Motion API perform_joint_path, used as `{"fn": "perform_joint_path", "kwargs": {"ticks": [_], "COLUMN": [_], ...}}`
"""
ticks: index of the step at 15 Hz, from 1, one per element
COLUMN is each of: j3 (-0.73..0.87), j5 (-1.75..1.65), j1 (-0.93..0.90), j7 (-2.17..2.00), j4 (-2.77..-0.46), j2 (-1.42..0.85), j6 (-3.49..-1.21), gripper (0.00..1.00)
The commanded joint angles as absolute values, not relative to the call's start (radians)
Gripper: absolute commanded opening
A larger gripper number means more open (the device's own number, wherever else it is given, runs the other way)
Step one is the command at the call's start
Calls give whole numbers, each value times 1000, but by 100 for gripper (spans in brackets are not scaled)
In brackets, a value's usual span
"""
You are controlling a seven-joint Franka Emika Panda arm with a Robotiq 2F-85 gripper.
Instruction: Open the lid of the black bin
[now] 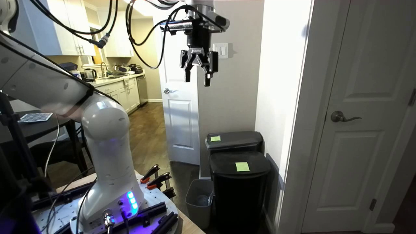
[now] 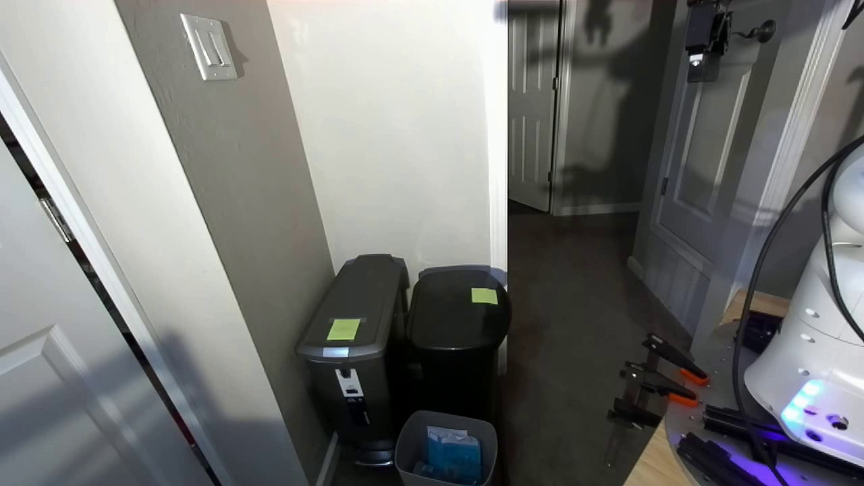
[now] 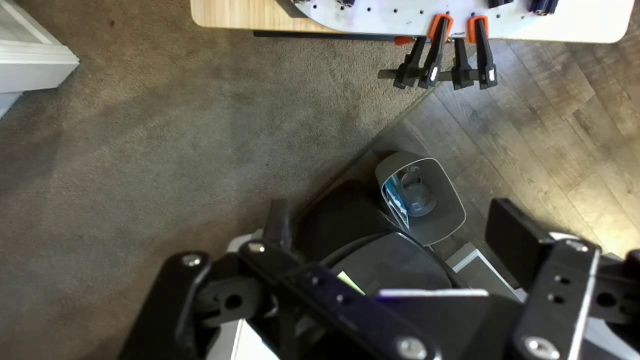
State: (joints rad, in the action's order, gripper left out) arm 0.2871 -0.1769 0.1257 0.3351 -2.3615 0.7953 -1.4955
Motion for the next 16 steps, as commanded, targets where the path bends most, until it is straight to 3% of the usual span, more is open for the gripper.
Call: {"fn": "perform_joint_path", "kwargs": {"ticks": [1, 8, 16], "j3": [255, 285, 385], "j5": [-155, -62, 88], "j1": [119, 122, 126], "j7": [272, 210, 239], "j4": [-2386, -2461, -2429], "j2": [810, 688, 326], "j6": [-1529, -1830, -2164], "gripper": [100, 100, 100]}}
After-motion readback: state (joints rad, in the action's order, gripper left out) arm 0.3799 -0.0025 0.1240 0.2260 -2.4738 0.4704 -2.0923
